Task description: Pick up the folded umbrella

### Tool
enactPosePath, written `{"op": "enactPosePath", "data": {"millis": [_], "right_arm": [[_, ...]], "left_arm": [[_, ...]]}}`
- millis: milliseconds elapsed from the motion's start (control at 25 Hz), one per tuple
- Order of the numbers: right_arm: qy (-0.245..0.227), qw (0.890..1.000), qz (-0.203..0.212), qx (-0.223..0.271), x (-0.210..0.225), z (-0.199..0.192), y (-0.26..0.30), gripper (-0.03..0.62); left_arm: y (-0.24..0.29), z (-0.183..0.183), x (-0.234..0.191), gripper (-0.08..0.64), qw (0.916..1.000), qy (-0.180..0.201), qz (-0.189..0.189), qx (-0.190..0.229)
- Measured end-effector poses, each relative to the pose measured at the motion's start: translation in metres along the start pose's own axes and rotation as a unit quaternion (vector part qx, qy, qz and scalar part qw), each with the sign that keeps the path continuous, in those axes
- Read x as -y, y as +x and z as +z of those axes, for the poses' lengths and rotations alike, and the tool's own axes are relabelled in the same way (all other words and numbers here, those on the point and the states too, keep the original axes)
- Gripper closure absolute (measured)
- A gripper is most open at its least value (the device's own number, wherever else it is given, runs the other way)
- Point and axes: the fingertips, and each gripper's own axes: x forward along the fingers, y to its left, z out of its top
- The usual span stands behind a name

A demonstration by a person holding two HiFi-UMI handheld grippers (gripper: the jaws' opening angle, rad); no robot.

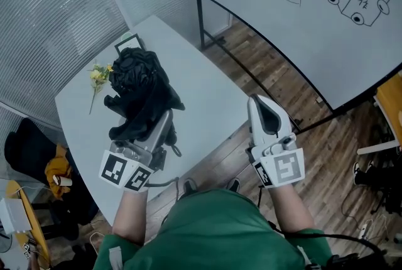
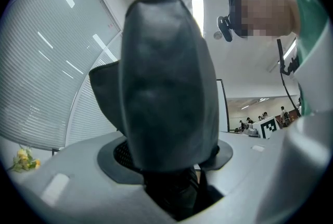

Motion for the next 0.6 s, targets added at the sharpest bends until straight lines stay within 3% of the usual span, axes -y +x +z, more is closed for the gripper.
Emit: {"op": "enactPosePath", "data": {"millis": [600], "right_arm": [[-0.036,0.999,0.005,0.002,0.0029,0.0018,0.0017,0.589]], "left_arm": [[0.0036,0.0021,0.0030,0.281,1.0000,0.006,-0.003,0.008]]}}
